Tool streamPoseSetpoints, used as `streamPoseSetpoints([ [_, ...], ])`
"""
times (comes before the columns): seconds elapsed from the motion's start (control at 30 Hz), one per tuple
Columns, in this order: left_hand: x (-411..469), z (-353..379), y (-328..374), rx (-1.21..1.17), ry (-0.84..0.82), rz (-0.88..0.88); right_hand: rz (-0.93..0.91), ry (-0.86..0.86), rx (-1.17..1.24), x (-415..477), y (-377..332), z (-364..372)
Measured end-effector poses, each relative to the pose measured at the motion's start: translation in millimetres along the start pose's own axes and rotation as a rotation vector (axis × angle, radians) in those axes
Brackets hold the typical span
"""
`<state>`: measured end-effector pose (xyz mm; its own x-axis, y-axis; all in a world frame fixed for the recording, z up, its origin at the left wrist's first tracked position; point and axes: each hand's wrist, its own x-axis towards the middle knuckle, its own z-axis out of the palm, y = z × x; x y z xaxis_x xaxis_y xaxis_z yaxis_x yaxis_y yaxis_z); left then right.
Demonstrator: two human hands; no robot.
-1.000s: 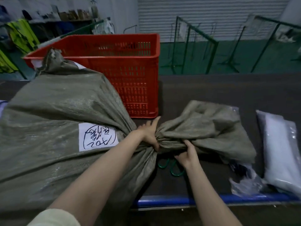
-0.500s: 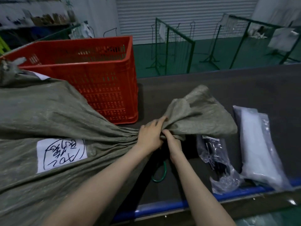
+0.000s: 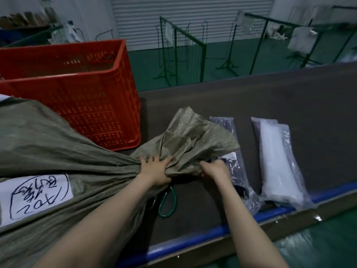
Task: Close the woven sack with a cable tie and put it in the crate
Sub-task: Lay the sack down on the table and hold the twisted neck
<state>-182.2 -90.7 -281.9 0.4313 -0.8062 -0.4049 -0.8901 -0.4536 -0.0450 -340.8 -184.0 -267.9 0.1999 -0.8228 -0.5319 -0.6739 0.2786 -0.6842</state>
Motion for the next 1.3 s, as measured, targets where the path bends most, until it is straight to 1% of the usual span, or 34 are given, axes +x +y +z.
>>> streamPoseSetpoints([
  [0.03, 0.2, 0.6, -0.1, -0.005, 0.005, 0.006, -0.108, 0.200, -0.061, 4.3, -7.5, -8.6],
  [0.07, 0.3, 2.0, -0.1, -0.006, 0.008, 0.006, -0.211, 0.303, -0.012, 6.8, -19.1, -16.0],
  [0.1, 0.6, 3.3, -0.6, -0.009, 0.009, 0.002, -0.315, 0.340, 0.066, 8.5, -32.6, -19.6],
  [0.13, 1.3, 3.0, 0.0, -0.009, 0.012, 0.000, -0.400, 0.324, 0.096, 13.4, -47.1, -20.8],
  [0.2, 1.3, 1.7, -0.5, 0.000, 0.005, -0.007, -0.449, 0.214, 0.079, 25.5, -72.7, -15.5],
  [0.27, 1.1, -0.8, 0.2, 0.007, -0.005, -0.006, -0.413, 0.094, 0.034, 38.8, -87.7, -10.2],
  [0.33, 1.5, -1.5, -0.1, 0.005, -0.014, -0.011, -0.388, 0.019, -0.089, 57.4, -94.1, -4.4],
  [0.37, 1.3, -1.0, -0.9, 0.002, -0.017, -0.012, -0.373, 0.007, -0.138, 65.2, -95.8, -3.4],
  [0.4, 0.4, -0.4, -1.8, -0.004, -0.019, -0.014, -0.359, 0.027, -0.117, 73.1, -98.0, -3.9],
  [0.43, -0.1, 0.6, -3.5, -0.016, -0.019, -0.015, -0.327, 0.067, -0.007, 79.3, -100.6, -7.0],
  [0.53, -0.5, 1.0, -8.3, -0.045, 0.014, -0.011, -0.162, 0.141, 0.567, 93.7, -107.1, -29.5],
  [0.57, 0.3, -0.5, -8.6, -0.038, 0.036, -0.006, -0.133, 0.149, 0.702, 98.3, -107.3, -35.1],
  [0.6, 1.1, -3.3, -8.6, -0.028, 0.042, -0.004, -0.120, 0.129, 0.786, 98.2, -106.8, -37.8],
  [0.67, 1.5, -9.4, -6.1, -0.036, -0.001, -0.023, -0.118, 0.029, 0.870, 94.4, -103.6, -34.4],
  [0.73, -1.3, -15.5, -1.2, -0.057, -0.029, -0.039, -0.135, -0.069, 0.854, 91.5, -100.5, -28.9],
  [0.77, -3.7, -20.1, 2.4, -0.057, -0.025, -0.031, -0.162, -0.081, 0.820, 91.5, -99.0, -29.6],
  [0.8, -6.7, -25.7, 6.5, -0.059, -0.014, -0.020, -0.199, -0.057, 0.769, 91.3, -97.7, -33.2],
  [0.93, -19.6, -55.4, 35.1, -0.102, 0.017, -0.020, -0.362, 0.178, 0.492, 90.2, -74.4, -58.0],
  [0.97, -22.0, -61.3, 46.4, -0.101, 0.042, 0.003, -0.384, 0.247, 0.427, 87.7, -65.0, -64.5],
  [1.03, -24.5, -65.7, 73.2, -0.110, 0.143, 0.106, -0.408, 0.361, 0.351, 79.5, -45.3, -76.4],
  [1.1, -24.2, -59.5, 100.8, -0.160, 0.281, 0.235, -0.398, 0.401, 0.338, 71.0, -26.0, -83.3],
  [1.13, -23.7, -53.4, 115.6, -0.200, 0.324, 0.294, -0.392, 0.405, 0.321, 65.9, -13.7, -86.5],
  [1.17, -23.4, -46.0, 128.5, -0.235, 0.333, 0.336, -0.391, 0.397, 0.291, 60.8, -0.1, -87.6],
  [1.23, -22.8, -27.2, 148.7, -0.293, 0.279, 0.373, -0.371, 0.357, 0.213, 47.5, 29.3, -87.5],
  [1.3, -20.1, -7.4, 160.9, -0.347, 0.192, 0.386, -0.326, 0.296, 0.058, 32.8, 55.2, -87.9],
])
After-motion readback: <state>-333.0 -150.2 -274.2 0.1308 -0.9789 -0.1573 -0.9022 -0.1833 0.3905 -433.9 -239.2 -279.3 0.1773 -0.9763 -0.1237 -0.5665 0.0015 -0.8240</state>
